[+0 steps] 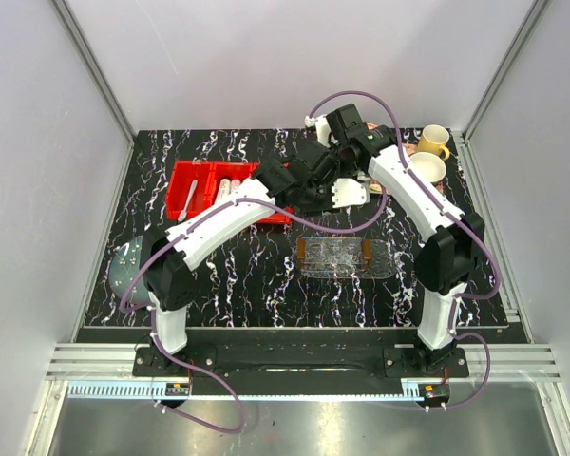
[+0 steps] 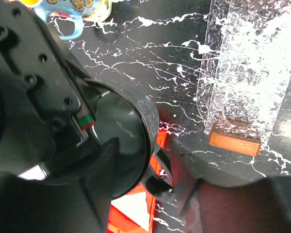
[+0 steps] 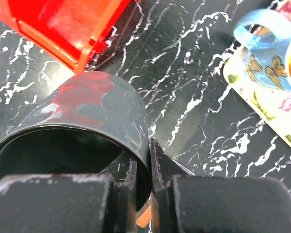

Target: Prepare toiletry sets of a toothbrush and toothpaste on the tray

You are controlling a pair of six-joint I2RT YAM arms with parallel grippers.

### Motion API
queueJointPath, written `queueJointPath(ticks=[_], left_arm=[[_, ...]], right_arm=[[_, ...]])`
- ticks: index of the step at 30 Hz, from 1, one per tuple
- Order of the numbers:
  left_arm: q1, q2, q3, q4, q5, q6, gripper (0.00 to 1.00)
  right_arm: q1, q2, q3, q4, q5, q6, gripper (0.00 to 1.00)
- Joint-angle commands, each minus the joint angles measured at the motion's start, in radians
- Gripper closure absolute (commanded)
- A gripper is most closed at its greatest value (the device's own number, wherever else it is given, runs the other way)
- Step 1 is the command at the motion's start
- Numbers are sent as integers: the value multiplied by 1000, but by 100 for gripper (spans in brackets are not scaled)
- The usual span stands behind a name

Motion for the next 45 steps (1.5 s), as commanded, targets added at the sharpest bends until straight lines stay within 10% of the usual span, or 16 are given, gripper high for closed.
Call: queueJointPath(ticks=[1,12,26,45], left_arm=[[10,-69,17,175,-58,-105,44],[42,-280,-156,325,-33,-239,20],[269,-528,-414,330,183,-332,18],[452,-591,-613,408,314,-372,18]], right_arm=[[-8,-27,38,-15,55,2,100],[-131,-76,0,-21,51,-40,100],[-371,-254,-210,-98,-37,-444,100],[-389,-369,-581,-33,-127,-984,100]])
